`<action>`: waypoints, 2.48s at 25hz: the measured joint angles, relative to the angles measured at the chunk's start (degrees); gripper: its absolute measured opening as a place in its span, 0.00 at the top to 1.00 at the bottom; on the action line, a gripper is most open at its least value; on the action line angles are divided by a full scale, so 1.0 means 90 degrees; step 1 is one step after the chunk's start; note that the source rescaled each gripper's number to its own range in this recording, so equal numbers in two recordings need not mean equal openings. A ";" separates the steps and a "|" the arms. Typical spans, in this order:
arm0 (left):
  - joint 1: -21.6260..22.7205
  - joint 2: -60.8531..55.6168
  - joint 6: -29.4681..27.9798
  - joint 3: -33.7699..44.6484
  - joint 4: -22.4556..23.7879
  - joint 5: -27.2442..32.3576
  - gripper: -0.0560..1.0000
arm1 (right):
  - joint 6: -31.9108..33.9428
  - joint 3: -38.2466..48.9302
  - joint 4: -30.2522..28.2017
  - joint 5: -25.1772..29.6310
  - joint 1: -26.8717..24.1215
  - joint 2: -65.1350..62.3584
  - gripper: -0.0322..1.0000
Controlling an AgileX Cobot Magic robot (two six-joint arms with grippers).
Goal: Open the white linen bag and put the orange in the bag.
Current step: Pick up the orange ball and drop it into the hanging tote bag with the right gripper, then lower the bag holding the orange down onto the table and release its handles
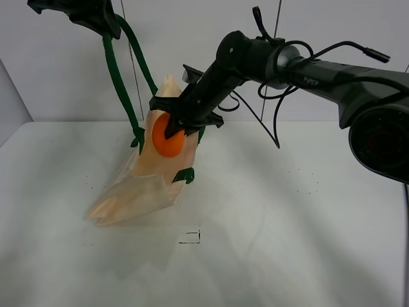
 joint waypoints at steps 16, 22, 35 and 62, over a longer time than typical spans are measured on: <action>0.0000 0.0000 0.0000 0.0000 -0.0059 0.0000 0.94 | -0.0041 -0.0576 -0.1545 0.1098 0.0000 0.0077 0.00; 0.0000 -0.0007 0.0000 0.0000 -0.0059 0.0000 0.95 | 0.0345 -0.0993 -0.3479 0.1793 -0.0006 0.0077 0.00; 0.0000 -0.0007 0.0000 0.0000 -0.0064 0.0000 0.95 | 0.0358 -0.0993 -0.3787 0.1915 -0.1636 0.0077 0.00; 0.0000 -0.0007 0.0000 0.0000 -0.0064 0.0000 0.95 | 0.0086 0.2982 -0.3150 0.1906 -0.2969 -0.2858 0.00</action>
